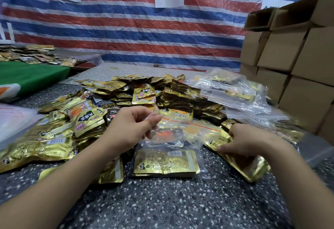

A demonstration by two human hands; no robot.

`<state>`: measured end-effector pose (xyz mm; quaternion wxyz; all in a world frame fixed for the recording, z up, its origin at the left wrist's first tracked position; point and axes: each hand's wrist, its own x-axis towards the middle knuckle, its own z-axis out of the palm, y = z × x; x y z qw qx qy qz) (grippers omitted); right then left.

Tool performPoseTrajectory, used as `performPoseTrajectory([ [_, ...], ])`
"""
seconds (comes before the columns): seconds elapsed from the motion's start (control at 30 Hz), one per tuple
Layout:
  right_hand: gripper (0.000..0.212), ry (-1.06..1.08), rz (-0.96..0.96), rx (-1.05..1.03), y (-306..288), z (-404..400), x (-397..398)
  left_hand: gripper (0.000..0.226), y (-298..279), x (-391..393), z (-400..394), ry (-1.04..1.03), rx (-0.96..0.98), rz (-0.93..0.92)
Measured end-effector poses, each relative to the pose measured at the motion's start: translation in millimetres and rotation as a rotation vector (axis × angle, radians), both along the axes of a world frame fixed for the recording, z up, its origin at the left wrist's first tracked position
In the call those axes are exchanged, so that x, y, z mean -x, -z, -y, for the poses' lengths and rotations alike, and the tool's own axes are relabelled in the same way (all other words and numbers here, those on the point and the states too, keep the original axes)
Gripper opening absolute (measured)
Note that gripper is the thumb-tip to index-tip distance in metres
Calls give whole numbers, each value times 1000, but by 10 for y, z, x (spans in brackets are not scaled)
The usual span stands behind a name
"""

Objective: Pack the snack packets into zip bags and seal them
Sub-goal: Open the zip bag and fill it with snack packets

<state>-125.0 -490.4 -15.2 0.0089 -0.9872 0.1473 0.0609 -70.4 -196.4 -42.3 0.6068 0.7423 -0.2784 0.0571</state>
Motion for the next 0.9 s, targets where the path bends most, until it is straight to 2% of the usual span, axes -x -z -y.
performPoseTrajectory([
  [0.17, 56, -43, -20, -141, -39, -52, 51, 11, 2, -9, -10, 13, -7, -8],
  [0.23, 49, -77, -16, -120, -54, -37, 58, 13, -2, 2, -12, 25, -9, -14],
  [0.3, 38, -87, 82, -196, -80, 3, 49, 14, -11, 14, -3, 35, -15, -15],
  [0.37, 26, -33, 287, -475, -108, 16, 40, 15, -22, 27, 3, 38, -16, -11],
  [0.47, 21, 60, 605, -1050, -140, -43, 4, 14, -35, 47, 9, 53, -39, -14],
  [0.53, 22, 123, 641, -1395, -179, -116, -11, 16, -39, 64, 8, 67, -58, -14],
  [0.63, 25, 189, 536, -1755, -247, -191, 20, 21, -38, 81, 19, 78, -76, -15],
  [0.73, 15, 117, 414, -1955, -264, -228, 82, 23, -37, 91, 35, 68, -96, -16],
  [0.8, 7, 41, 422, -1956, -250, -285, 107, 23, -39, 99, 39, 67, -99, -18],
  [0.83, 8, -5, 446, -1935, -245, -335, 113, 23, -42, 104, 40, 66, -99, -19],
  [0.9, 23, -120, 506, -1911, -235, -438, 121, 24, -52, 115, 38, 58, -95, -19],
])
